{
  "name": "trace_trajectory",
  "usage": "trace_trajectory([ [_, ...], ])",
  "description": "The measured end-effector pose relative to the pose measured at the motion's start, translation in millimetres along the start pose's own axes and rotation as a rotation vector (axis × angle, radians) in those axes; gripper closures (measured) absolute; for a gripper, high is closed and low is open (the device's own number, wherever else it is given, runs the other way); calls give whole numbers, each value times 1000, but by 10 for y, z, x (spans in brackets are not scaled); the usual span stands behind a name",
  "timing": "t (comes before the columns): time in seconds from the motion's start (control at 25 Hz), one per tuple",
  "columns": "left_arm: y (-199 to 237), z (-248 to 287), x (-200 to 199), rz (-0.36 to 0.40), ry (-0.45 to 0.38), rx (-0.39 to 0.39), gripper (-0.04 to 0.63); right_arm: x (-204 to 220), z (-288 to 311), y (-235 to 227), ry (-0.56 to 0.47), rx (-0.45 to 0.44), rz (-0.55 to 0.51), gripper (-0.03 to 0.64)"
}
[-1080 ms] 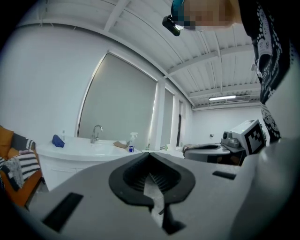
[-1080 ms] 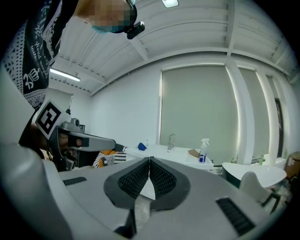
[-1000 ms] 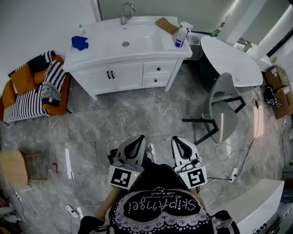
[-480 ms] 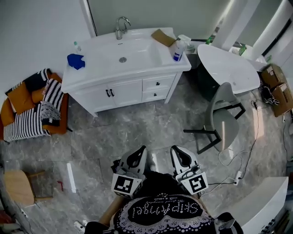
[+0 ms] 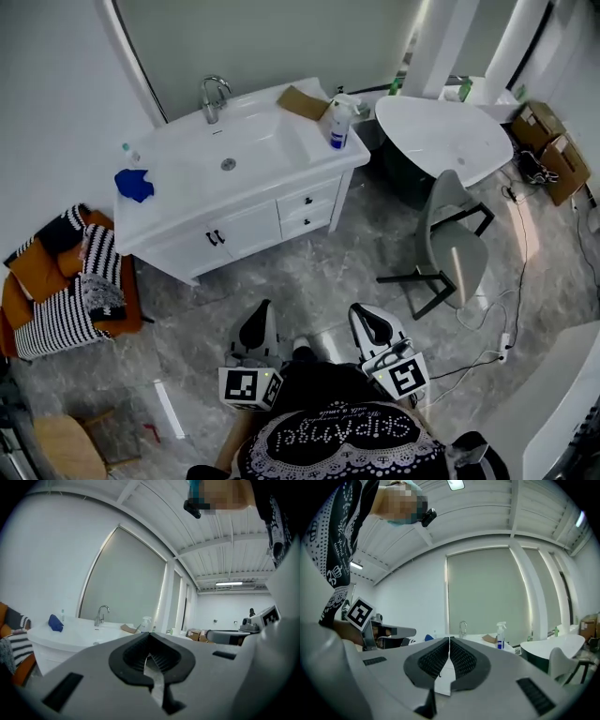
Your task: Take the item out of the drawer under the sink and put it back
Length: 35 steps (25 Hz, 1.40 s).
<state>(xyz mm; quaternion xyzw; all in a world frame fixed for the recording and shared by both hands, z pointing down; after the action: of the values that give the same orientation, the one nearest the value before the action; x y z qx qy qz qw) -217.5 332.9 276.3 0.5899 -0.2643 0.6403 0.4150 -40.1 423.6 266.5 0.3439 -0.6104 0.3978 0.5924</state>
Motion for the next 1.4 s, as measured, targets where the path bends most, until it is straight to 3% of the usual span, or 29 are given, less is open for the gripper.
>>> trace_trajectory([
  [0.2,99,133,-53,20,-11,67,591,103,78,-121,33,52,-3,597],
  [0.36,99,181,17,92,37,108,591,143,200,-162,26,101,37,597],
  [0.52,51,159,75,67,77,130,591,125,362,-73,42,54,22,597],
  [0.76,-18,184,119,60,72,121,591,163,512,-73,72,-8,28,597],
  [0.96,-89,239,188,86,99,138,591,236,622,-161,95,-48,61,597],
  [1.4,-12,807,134,51,116,9,591,317,1058,-752,117,-143,77,597],
])
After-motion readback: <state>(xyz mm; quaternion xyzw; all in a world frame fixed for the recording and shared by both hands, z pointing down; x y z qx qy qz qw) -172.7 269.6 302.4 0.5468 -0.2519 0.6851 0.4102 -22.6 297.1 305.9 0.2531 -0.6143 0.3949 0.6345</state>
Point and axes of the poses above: the fingertips, and each gripper's own axes: z forward along the fingers, y to its left, x out of its underside, the point moved 5 cm from there along -z, backward along the fingers, and after that the axes turned 13 degrees about -x, right-handed, at the moved point
